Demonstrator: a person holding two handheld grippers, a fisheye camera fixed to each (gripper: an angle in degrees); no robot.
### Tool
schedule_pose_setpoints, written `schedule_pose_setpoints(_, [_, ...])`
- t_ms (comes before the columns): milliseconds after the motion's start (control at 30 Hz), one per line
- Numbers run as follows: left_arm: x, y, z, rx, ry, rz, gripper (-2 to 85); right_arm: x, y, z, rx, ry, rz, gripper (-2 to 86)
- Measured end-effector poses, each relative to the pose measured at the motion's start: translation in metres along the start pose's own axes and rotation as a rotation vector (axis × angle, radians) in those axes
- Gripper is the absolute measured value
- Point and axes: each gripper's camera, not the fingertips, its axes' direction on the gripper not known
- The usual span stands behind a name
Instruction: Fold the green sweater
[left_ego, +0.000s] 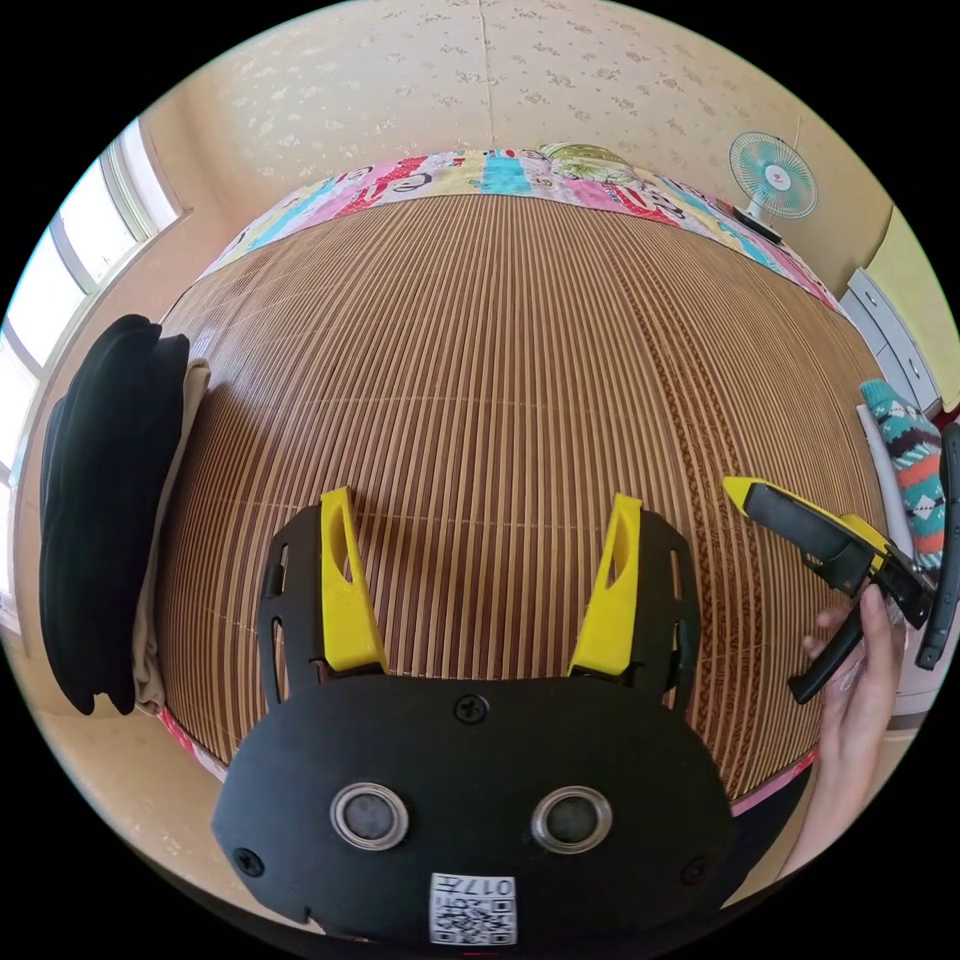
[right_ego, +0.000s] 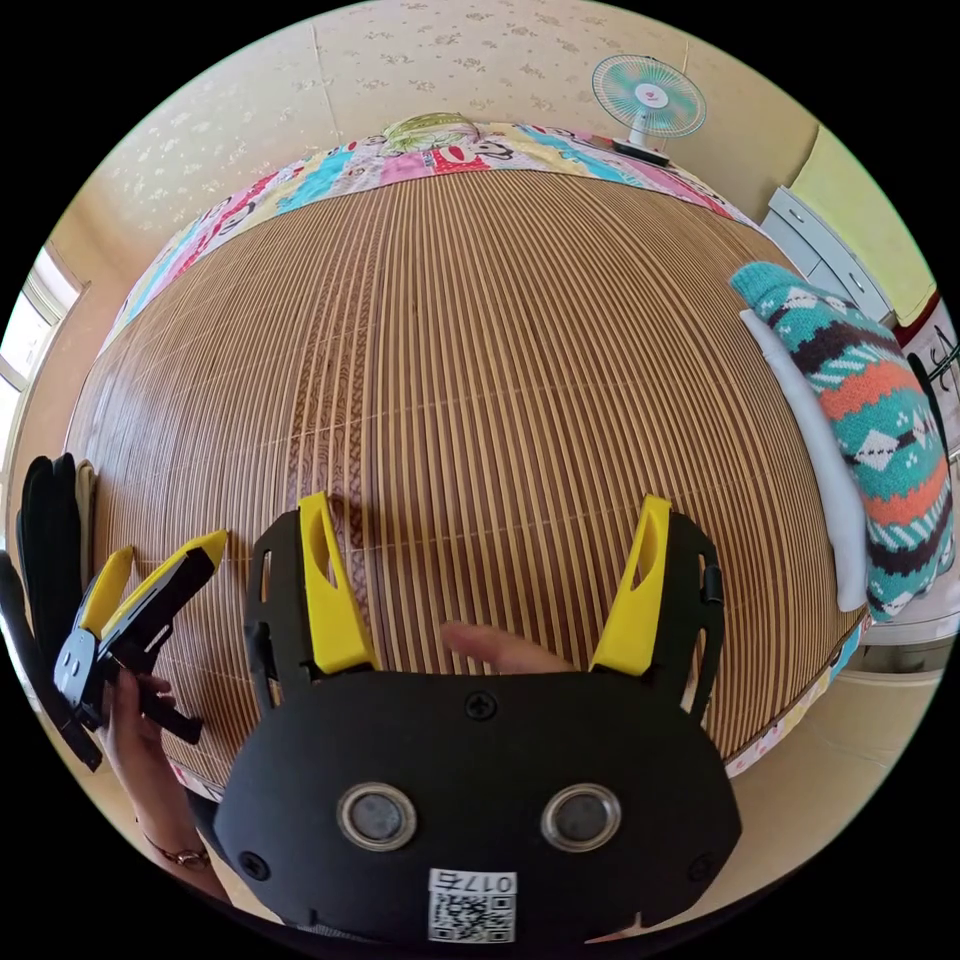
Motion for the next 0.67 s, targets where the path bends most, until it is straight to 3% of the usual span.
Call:
schedule_pose_setpoints(133, [0.005,0.004,-0.005,-0.004,0.007,-0.007,32.2,0.003,-0.005,0.000,-0.018,-0.003,0.000,37.8])
schedule_pose_setpoints(200, [0.010,0.003,-0.006,-0.028,-0.004,-0.005,27.8,0.004,-0.007,-0.001,-0.055,0.001,-0.021,36.0])
schedule_pose_setpoints(300, [0.001,0.011,-0.027,-0.009,0.088,0.022,8.9,0.014,0.000,-0.022,-0.071,-0.056,-0.076,16.2])
schedule_pose_setpoints(333, [-0.012,0.019,-0.040,-0.003,0.217,0.034,6.2,0.023,0.011,-0.039,-0.036,-0.150,-0.103,9.2])
schedule_pose_setpoints(400, [-0.045,0.043,-0.066,0.059,0.406,0.002,7.9,0.042,0.030,-0.065,0.008,-0.326,-0.166,5.2])
schedule_pose_setpoints(467, [-0.084,0.073,-0.102,0.135,0.468,-0.035,7.2,0.070,0.064,-0.099,0.075,-0.454,-0.229,2.7])
schedule_pose_setpoints(567, [-0.157,0.124,-0.180,0.274,0.304,-0.107,7.6,0.104,0.109,-0.138,0.138,-0.484,-0.276,1.2])
schedule_pose_setpoints(667, [-0.227,0.161,-0.245,0.369,0.019,-0.228,12.9,0.133,0.146,-0.160,0.149,-0.509,-0.261,0.7])
